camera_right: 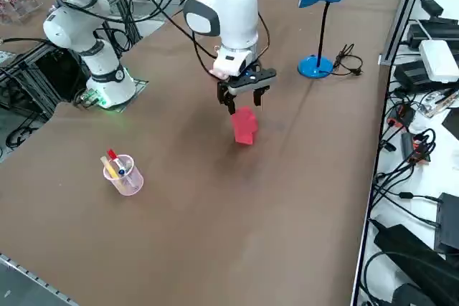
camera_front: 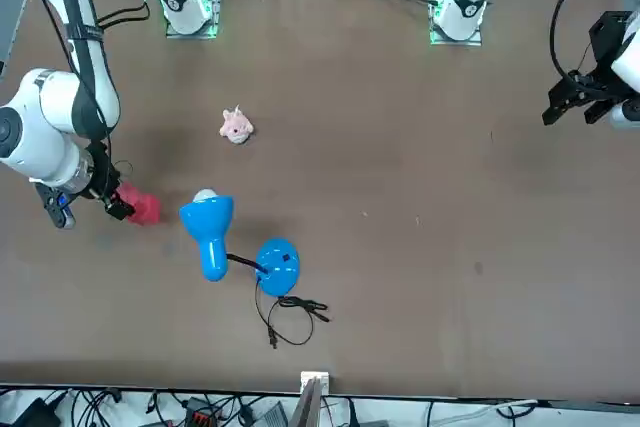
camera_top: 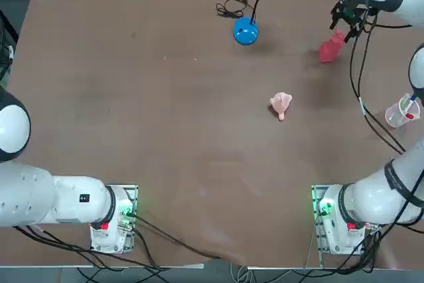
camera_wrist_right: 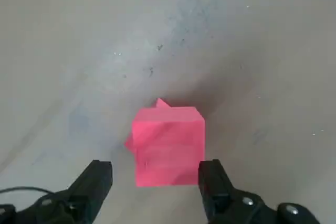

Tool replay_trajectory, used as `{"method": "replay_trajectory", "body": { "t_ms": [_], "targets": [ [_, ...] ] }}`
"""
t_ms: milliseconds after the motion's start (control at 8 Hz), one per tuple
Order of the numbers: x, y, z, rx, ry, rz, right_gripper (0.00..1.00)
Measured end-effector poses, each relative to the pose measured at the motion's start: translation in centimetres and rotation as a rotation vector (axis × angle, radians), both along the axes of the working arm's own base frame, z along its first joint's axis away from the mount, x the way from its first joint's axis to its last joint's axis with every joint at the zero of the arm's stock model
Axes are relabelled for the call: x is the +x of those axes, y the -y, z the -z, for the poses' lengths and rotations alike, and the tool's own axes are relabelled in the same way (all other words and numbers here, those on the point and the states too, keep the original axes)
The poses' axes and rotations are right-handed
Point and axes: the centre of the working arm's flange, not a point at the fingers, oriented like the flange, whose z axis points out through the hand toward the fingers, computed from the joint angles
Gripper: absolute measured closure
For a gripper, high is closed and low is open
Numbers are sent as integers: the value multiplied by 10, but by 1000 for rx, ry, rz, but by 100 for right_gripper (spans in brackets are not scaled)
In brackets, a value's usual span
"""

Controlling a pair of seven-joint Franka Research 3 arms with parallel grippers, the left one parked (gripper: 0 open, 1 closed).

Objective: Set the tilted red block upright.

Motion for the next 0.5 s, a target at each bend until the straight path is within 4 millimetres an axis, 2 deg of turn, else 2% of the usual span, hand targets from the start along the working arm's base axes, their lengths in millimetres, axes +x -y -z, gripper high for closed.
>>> {"method": "replay_trajectory", "body": {
  "t_ms": [500],
  "targets": [
    [-1,11,4,-1,-7,18,0]
  ]
}}
